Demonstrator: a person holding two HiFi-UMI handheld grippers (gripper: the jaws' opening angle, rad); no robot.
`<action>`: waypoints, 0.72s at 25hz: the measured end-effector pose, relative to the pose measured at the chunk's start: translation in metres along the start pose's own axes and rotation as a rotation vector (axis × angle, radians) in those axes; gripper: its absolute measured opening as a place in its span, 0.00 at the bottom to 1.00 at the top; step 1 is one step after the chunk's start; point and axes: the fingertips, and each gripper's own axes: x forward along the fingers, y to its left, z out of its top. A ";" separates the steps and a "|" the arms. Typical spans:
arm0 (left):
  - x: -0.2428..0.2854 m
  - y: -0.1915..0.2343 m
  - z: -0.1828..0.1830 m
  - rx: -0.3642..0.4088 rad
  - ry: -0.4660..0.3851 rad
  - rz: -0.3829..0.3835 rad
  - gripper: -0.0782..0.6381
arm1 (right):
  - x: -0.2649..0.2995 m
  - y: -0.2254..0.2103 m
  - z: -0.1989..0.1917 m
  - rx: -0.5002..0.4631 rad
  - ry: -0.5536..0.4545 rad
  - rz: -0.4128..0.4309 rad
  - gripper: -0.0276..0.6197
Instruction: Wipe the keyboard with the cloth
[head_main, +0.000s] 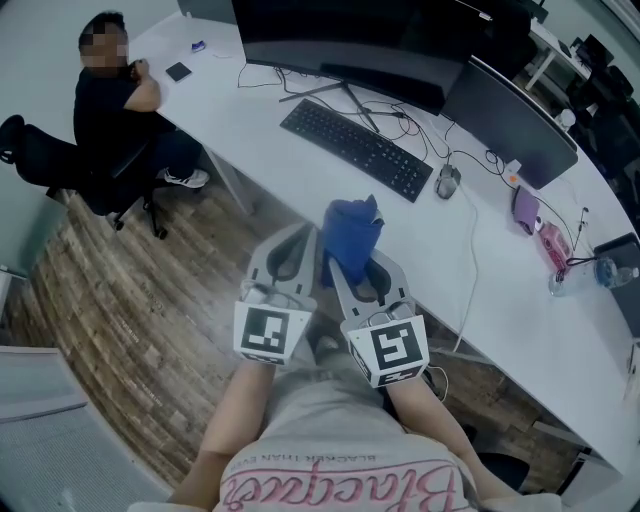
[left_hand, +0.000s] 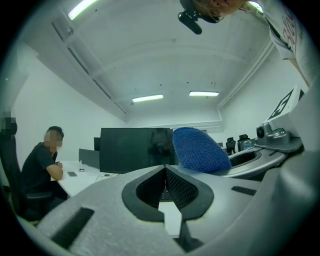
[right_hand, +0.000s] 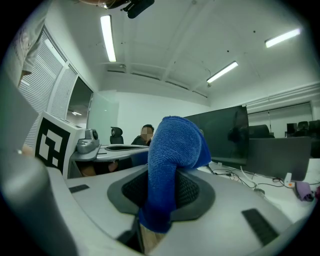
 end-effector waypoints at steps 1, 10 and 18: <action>0.004 0.001 -0.001 -0.006 0.000 -0.001 0.12 | 0.002 -0.003 0.000 -0.001 0.000 -0.003 0.19; 0.051 0.021 -0.003 -0.026 -0.014 -0.044 0.12 | 0.034 -0.034 0.002 -0.005 0.004 -0.053 0.19; 0.091 0.064 -0.002 0.011 -0.036 -0.130 0.12 | 0.092 -0.042 0.015 -0.031 0.010 -0.093 0.19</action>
